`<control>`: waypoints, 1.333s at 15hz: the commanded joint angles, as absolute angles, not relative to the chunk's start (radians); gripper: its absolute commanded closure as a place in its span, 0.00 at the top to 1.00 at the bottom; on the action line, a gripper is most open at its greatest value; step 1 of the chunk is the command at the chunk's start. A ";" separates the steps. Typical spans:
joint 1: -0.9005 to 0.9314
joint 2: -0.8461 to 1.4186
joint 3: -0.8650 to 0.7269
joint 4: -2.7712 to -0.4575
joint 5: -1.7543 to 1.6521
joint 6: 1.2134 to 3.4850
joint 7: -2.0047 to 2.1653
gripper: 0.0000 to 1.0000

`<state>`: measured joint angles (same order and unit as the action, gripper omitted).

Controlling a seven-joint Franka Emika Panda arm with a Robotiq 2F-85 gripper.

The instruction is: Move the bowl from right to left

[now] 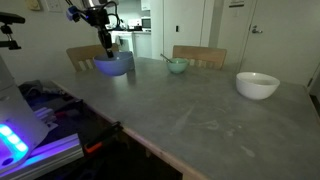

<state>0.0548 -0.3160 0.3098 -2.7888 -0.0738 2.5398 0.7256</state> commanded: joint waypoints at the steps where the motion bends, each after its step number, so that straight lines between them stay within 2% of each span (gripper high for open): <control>1: 0.008 -0.176 0.360 -2.789 -0.163 2.664 0.926 0.01; 10: -0.065 0.109 0.263 -2.790 -0.588 2.865 1.310 0.01; 14: -0.076 0.127 0.235 -2.781 -0.736 2.873 1.389 0.01; 15: -0.079 0.126 0.233 -2.781 -0.756 2.872 1.389 0.30; 16: -0.082 0.125 0.231 -2.781 -0.769 2.868 1.387 0.31; 20: -0.131 0.160 0.252 -2.783 -0.731 2.865 1.287 0.58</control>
